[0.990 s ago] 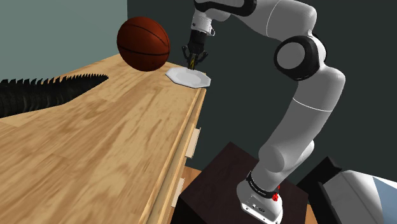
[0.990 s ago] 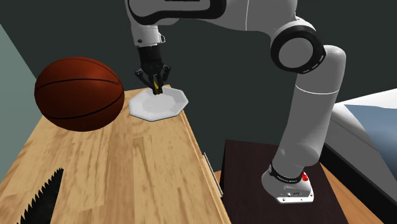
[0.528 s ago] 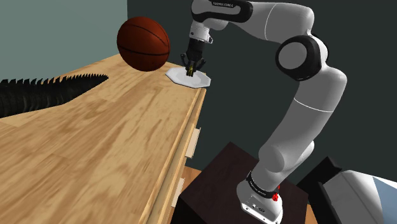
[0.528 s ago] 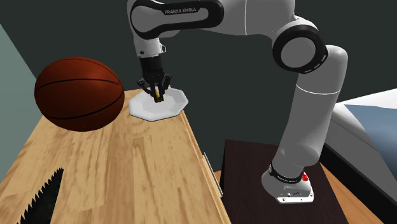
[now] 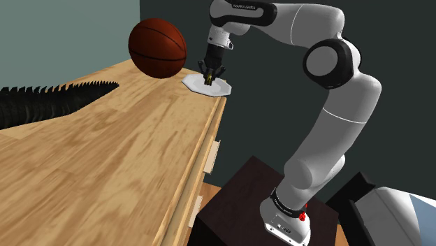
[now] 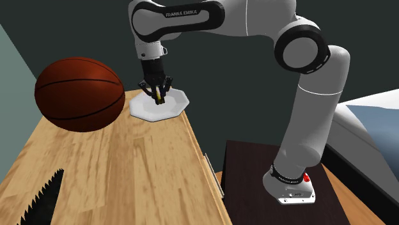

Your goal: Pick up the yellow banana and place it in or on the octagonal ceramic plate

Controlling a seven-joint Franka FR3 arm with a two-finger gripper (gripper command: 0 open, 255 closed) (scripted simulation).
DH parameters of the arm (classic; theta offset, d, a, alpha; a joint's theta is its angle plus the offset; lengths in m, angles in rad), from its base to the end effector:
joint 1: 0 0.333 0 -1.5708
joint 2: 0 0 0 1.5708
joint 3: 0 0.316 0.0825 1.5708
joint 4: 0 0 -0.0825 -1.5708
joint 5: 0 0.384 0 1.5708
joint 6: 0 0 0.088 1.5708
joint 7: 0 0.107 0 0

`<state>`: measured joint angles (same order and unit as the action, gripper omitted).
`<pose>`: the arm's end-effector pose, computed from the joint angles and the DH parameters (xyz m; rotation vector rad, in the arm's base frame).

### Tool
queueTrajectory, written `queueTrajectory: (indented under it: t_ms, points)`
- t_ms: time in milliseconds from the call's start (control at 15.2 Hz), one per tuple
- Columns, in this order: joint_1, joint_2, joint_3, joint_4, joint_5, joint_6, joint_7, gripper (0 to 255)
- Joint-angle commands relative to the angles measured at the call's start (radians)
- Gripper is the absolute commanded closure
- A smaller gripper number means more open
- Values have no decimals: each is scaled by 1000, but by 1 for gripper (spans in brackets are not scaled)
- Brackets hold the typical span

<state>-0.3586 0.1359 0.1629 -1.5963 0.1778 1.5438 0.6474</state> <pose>0.5748 -0.0996 0.5362 -2.7029 1.2305 0.3379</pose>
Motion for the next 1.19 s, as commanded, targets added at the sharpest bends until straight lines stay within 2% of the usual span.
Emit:
queueTrajectory:
  t_ms: [0, 330, 594, 1122]
  points:
    - [0, 0, 0, 0, 0, 0, 0, 0]
    - [0, 0, 0, 0, 0, 0, 0, 0]
    - [-7, 54, -5, 195, -8, -142, 12, 0]
    - [-7, 54, -5, 195, -8, -142, 12, 0]
